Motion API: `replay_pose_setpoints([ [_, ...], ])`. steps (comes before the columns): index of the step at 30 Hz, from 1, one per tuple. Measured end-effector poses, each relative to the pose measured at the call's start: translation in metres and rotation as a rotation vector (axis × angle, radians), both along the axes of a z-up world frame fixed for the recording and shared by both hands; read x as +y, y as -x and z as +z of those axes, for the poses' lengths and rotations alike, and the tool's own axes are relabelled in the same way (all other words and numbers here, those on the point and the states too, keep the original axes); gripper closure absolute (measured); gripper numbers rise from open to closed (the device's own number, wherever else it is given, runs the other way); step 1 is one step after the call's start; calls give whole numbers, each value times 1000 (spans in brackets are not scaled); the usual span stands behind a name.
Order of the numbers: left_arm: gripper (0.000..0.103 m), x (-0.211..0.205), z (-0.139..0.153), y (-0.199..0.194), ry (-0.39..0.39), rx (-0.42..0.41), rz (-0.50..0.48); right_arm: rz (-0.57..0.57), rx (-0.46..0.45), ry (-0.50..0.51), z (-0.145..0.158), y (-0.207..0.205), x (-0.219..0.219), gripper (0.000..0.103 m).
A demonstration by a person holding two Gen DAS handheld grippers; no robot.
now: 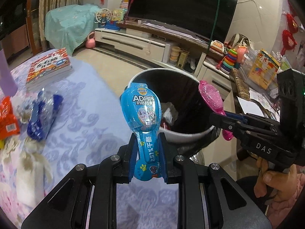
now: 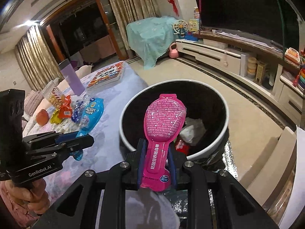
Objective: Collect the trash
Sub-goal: 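Carry the blue bottle and pink brush with both tools over the trash bin, then open both tools to drop the bottle and brush into the bin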
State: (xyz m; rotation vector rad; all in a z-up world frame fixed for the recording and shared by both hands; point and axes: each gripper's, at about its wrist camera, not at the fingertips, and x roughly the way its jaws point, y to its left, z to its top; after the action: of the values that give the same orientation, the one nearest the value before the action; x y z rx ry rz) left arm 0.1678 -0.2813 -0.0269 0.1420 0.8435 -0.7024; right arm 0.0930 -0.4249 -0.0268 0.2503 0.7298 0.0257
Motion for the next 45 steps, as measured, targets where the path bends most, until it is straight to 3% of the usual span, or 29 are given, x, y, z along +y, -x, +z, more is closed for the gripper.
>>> replay_pose_setpoints([
  [34, 83, -66, -4, -42, -80, 17, -76, -20, 45, 5, -6, -43, -44, 80],
  [36, 80, -68, -5, -43, -82, 19, -76, -18, 52, -3, -7, -46, -46, 79],
  [38, 64, -67, -5, -44, -78, 28, -67, -21, 53, -12, -8, -46, -49, 77],
  [40, 51, -63, -3, -45, -69, 23, -50, -27, 51, -31, -9, -46, -53, 68],
  [45, 49, -43, 0, -43, -36, 20, -14, -42, 31, -48, -5, -39, -53, 62],
])
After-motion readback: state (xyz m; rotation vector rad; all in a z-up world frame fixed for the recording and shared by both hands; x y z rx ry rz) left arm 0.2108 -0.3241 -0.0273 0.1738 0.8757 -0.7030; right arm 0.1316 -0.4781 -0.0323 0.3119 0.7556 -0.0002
